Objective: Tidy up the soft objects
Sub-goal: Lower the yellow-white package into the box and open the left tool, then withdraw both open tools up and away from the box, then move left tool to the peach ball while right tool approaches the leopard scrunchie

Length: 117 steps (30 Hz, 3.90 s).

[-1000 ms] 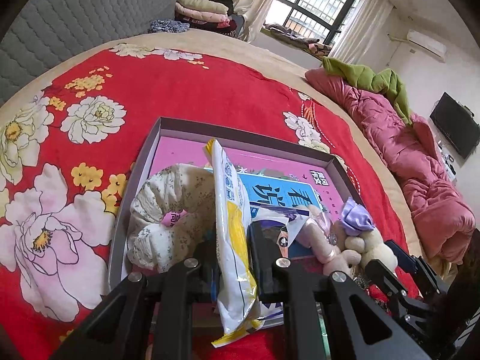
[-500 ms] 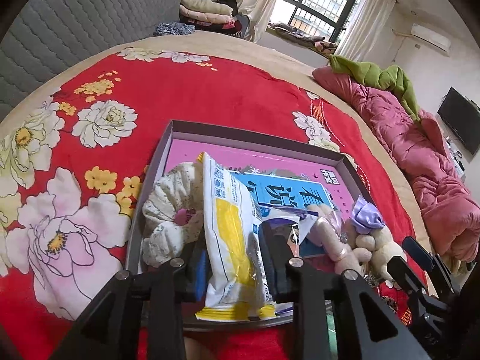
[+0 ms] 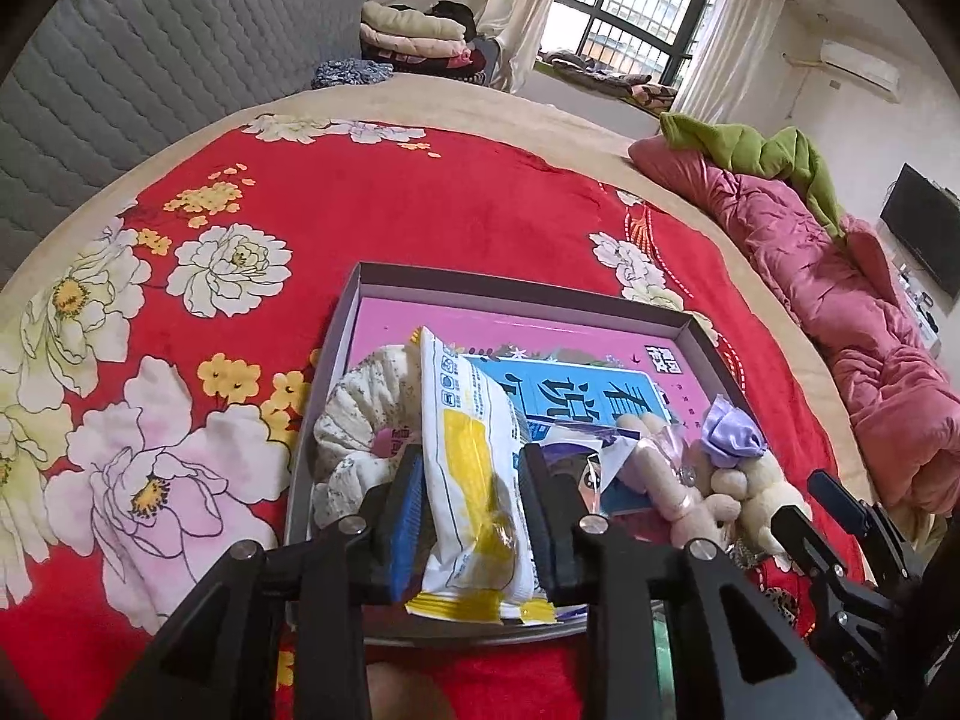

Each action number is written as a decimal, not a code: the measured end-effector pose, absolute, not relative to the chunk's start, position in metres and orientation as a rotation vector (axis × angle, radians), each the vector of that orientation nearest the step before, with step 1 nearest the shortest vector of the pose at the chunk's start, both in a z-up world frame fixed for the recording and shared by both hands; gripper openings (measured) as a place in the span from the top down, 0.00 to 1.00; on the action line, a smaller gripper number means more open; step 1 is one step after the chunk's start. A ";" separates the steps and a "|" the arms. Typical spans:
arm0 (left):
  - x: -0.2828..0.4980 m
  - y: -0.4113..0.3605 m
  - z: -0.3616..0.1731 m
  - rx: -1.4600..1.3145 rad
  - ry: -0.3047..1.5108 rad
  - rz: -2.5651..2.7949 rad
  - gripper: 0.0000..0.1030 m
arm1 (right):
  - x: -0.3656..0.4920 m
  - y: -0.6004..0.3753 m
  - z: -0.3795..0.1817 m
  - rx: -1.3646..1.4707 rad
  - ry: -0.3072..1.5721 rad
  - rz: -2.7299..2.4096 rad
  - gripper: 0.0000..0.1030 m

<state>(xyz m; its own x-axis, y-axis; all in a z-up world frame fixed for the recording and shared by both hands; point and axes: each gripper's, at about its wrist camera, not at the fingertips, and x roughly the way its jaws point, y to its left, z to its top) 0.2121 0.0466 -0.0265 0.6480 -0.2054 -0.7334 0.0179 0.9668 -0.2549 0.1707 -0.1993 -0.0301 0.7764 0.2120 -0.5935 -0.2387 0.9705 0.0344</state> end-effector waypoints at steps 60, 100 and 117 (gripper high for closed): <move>0.152 0.063 0.026 -0.178 0.781 -0.084 0.37 | 0.123 -0.209 0.023 -0.065 0.573 0.139 0.28; 0.094 0.054 0.046 -0.167 0.779 -0.127 0.36 | 0.056 -0.210 0.048 -0.065 0.561 0.167 0.28; 0.075 0.051 0.040 -0.141 0.812 -0.138 0.36 | 0.035 -0.206 0.042 -0.079 0.597 0.207 0.27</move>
<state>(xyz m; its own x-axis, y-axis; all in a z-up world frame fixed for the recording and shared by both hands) 0.0745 0.0515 0.0399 0.6805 -0.1761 -0.7113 0.0682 0.9817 -0.1777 0.0354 -0.2062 0.0424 0.8072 0.1706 -0.5652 -0.2159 0.9763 -0.0136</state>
